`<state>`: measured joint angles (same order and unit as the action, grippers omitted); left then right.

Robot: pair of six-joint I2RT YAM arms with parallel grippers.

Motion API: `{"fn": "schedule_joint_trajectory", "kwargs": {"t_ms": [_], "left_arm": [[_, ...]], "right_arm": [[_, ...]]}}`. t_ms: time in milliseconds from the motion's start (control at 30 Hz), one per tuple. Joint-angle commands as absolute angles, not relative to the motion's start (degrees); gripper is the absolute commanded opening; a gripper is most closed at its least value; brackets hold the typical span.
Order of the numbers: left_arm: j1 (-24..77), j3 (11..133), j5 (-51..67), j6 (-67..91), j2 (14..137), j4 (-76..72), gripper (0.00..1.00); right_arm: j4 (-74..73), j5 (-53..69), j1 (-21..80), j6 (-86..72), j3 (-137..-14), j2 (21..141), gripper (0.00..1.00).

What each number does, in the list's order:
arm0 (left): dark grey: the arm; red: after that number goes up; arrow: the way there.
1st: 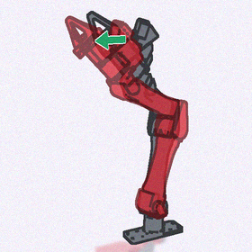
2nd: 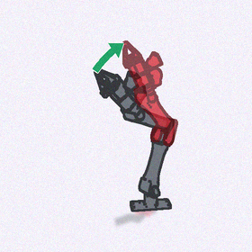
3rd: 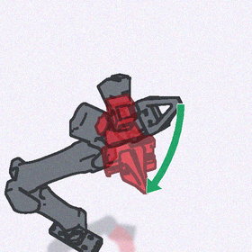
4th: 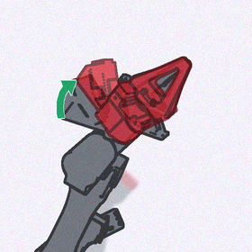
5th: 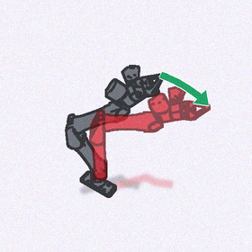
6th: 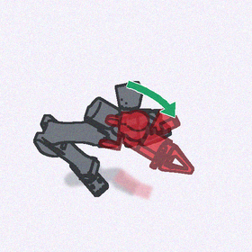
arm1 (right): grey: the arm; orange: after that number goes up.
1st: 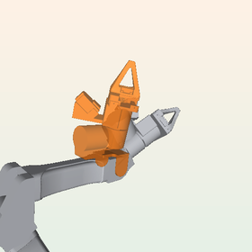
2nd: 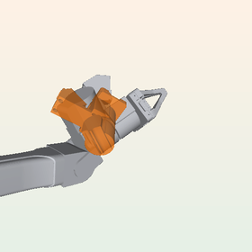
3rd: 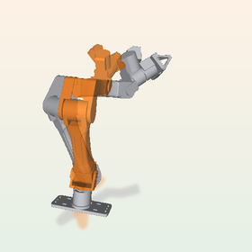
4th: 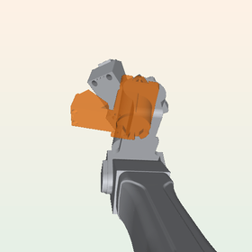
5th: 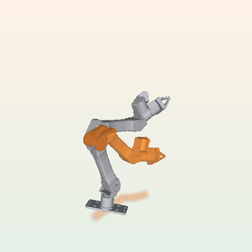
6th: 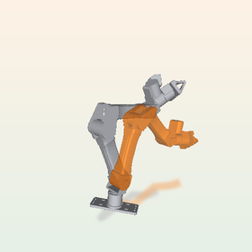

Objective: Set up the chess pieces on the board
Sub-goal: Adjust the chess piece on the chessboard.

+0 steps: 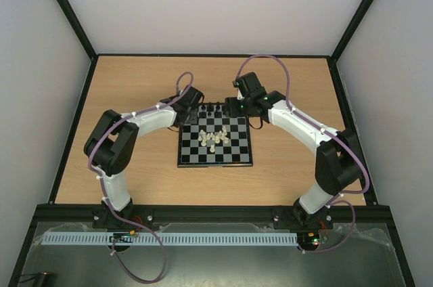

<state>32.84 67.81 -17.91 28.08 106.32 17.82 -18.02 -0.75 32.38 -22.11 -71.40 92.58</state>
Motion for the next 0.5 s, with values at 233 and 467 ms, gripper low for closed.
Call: {"fn": "schedule_joint_trajectory", "kwargs": {"t_ms": [233, 467], "left_arm": [[33.04, 70.82, -22.62, 26.74, 107.42, 19.43, 0.05], [33.06, 72.42, -22.76, 26.28, 108.82, 19.8, 0.07]], "right_arm": [[-18.41, 0.09, 32.74, -21.97, -70.53, 92.79, 0.66], [-18.26, 0.43, 32.78, -21.97, -70.49, 92.95, 0.66]]}}
